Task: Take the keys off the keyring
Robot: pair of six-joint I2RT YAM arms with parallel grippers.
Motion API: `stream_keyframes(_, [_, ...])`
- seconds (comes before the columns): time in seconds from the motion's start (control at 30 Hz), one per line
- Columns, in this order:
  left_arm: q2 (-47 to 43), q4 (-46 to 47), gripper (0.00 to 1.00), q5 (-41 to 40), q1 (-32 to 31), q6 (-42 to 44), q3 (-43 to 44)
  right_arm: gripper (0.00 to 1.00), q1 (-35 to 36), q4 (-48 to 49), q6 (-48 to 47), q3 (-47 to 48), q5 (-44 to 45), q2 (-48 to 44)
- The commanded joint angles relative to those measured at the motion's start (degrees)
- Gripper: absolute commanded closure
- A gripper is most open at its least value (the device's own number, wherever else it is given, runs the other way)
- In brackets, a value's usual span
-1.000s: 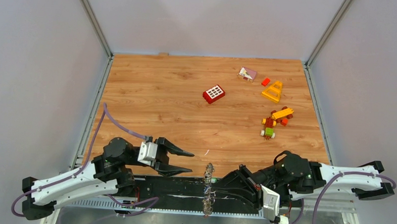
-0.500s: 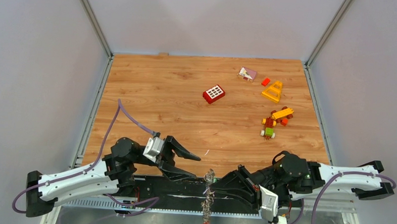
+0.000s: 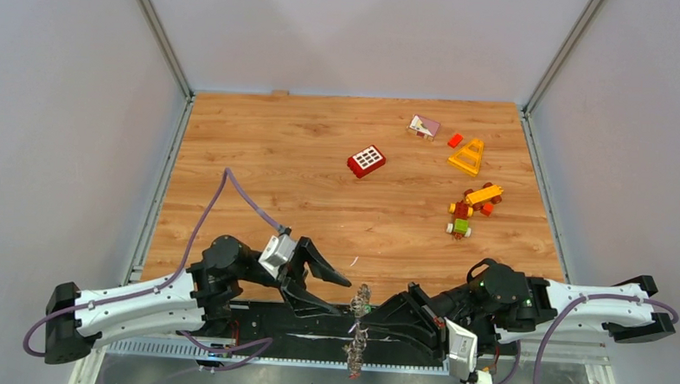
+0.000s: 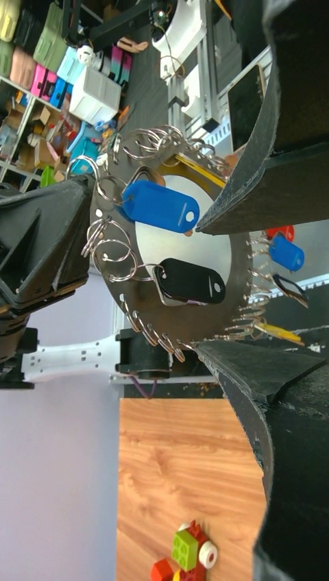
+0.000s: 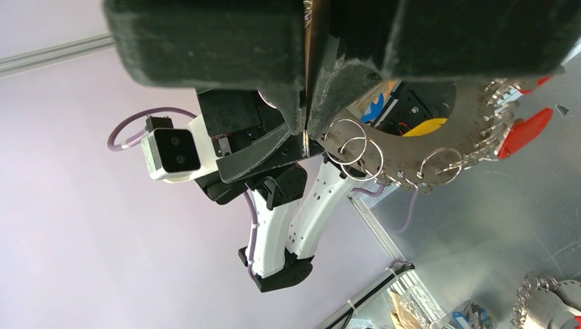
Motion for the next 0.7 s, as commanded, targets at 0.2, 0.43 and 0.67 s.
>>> stream_keyframes(0.2, [2.7, 2.0, 0.38, -0.9, -1.9, 1.4, 0.5, 1.0, 0.0, 6.0, -0.9, 1.3, -2.1, -0.5])
stream_keyframes(0.43, [4.9, 3.7, 0.39, 0.7, -2.7, 1.2, 1.2, 1.0, 0.0, 6.3, -1.2, 1.2, -1.9, -0.1])
stream_keyframes(0.67, [7.3, 6.8, 0.46, 3.9, -5.3, 2.6, 1.5, 1.0, -0.1, 6.8, -1.1, 1.0, -2.3, 0.1])
